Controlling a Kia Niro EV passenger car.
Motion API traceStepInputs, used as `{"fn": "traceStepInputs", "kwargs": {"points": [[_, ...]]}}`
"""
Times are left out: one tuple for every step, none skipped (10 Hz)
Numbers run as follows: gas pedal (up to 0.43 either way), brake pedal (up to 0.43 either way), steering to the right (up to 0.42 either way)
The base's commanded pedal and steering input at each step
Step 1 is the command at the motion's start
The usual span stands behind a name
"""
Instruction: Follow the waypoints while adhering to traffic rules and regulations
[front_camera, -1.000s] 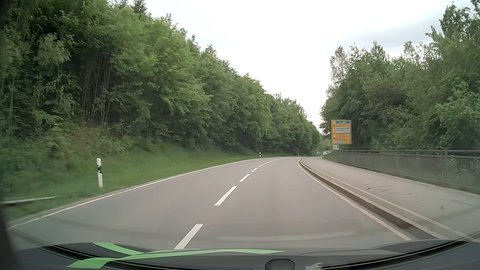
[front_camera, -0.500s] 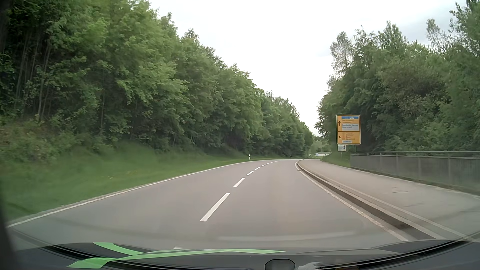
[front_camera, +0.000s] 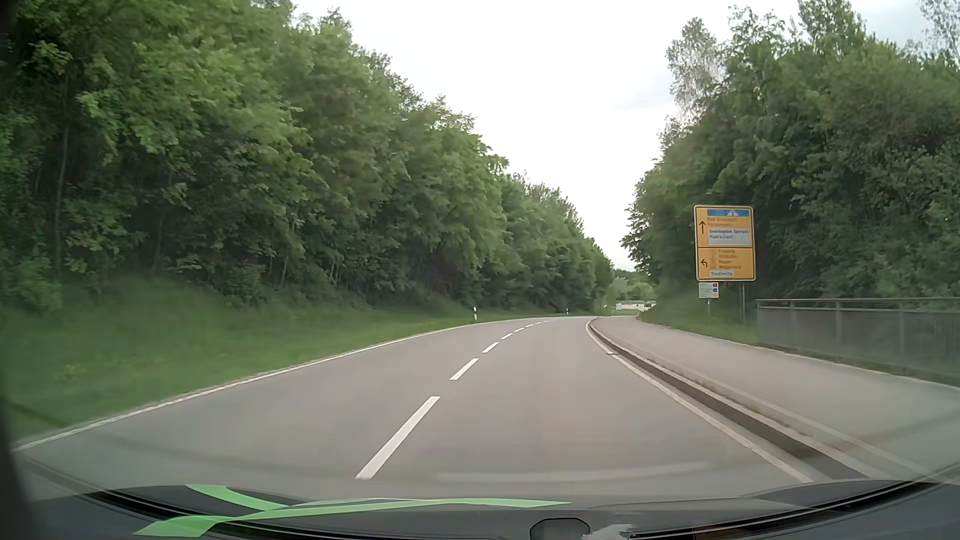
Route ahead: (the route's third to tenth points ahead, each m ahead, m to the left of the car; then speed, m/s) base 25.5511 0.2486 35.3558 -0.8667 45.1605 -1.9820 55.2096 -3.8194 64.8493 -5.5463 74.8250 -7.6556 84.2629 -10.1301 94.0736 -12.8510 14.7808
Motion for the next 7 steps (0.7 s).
{"fn": "traceStepInputs", "kwargs": {"points": [[0.047, 0.000, 0.017], [0.047, 0.000, 0.017], [0.047, 0.000, 0.017], [0.047, 0.000, 0.017], [0.047, 0.000, 0.016], [0.047, 0.000, 0.016], [0.047, 0.000, 0.017]]}}
